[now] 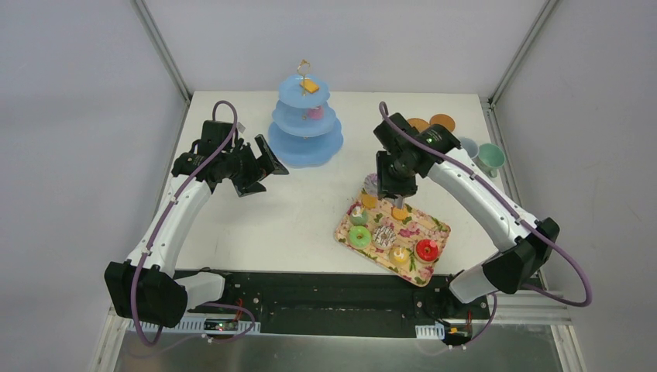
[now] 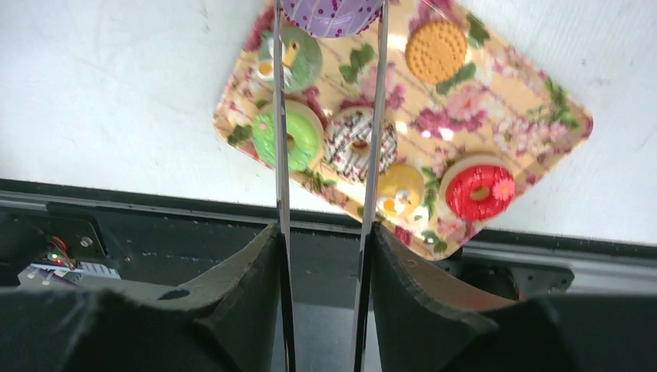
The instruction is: Serve the afternoon tea
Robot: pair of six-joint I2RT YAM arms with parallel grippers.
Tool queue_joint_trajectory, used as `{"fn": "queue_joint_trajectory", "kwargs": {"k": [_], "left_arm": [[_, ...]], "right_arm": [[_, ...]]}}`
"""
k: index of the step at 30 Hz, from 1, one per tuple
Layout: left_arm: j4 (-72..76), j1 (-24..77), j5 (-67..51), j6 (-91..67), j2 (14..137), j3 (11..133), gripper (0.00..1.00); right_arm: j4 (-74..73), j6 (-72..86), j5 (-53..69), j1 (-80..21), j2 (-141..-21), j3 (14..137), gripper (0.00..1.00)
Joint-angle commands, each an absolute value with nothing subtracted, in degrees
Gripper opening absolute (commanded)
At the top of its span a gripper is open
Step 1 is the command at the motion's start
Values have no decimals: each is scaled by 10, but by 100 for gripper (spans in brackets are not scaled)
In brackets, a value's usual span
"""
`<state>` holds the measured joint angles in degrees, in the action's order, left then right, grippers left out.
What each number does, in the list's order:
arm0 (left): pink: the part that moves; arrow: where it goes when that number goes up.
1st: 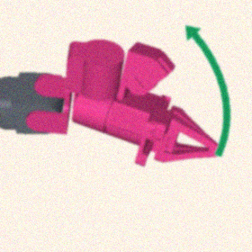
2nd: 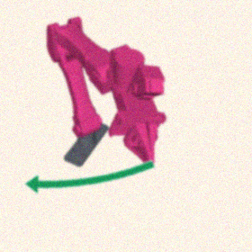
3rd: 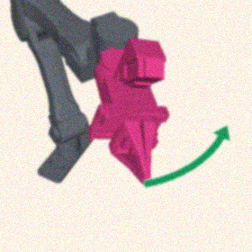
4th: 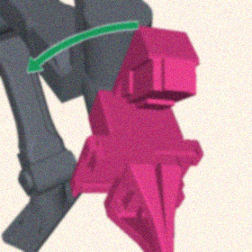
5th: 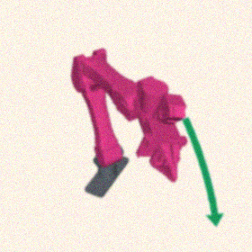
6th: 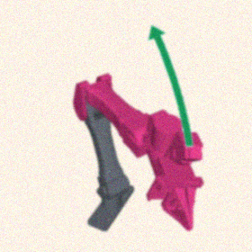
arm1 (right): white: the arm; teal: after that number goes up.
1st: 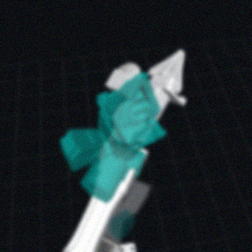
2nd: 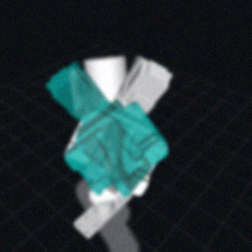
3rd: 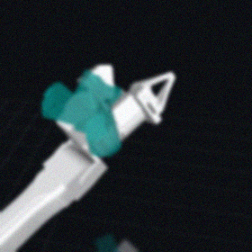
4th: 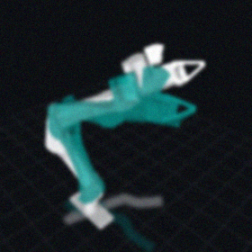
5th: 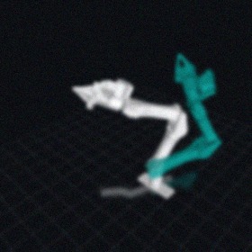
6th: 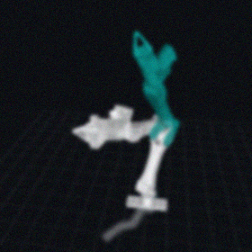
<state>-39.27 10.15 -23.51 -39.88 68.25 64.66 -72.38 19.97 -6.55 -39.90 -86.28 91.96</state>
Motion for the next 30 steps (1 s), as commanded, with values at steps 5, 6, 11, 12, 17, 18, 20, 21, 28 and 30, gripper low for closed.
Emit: {"fn": "queue_joint_trajectory", "kwargs": {"k": [5, 6, 11, 12, 17, 18, 20, 21, 28, 30], "left_arm": [[-404, 103, -220, -386, 677, 677, 91], [-410, 103, -218, -385, 673, 678, 91], [-435, 103, -206, -381, 654, 678, 91], [-440, 103, -203, -380, 650, 677, 91], [-468, 103, -191, -379, 631, 677, 91], [-474, 103, -190, -378, 628, 676, 91], [-483, 103, -187, -376, 625, 677, 91], [-487, 103, -184, -375, 623, 676, 91], [-499, 103, -182, -372, 621, 681, 91], [-498, 103, -182, -371, 624, 681, 91]], "right_arm": [[-498, 117, -35, -368, -910, 947, 41], [-470, 110, -31, -359, -928, 947, 41], [-380, 93, 36, -320, -998, 957, 40], [-374, 83, 39, -318, -1013, 963, 40], [-337, 63, 45, -307, -1057, 981, 40], [-335, 61, 48, -305, -1064, 990, 40], [-336, 58, 54, -302, -1079, 1006, 40], [-336, 58, 58, -301, -1087, 1013, 40], [-343, 53, 66, -300, -1132, 1068, 40], [-346, 53, 67, -300, -1144, 1082, 40]]}}
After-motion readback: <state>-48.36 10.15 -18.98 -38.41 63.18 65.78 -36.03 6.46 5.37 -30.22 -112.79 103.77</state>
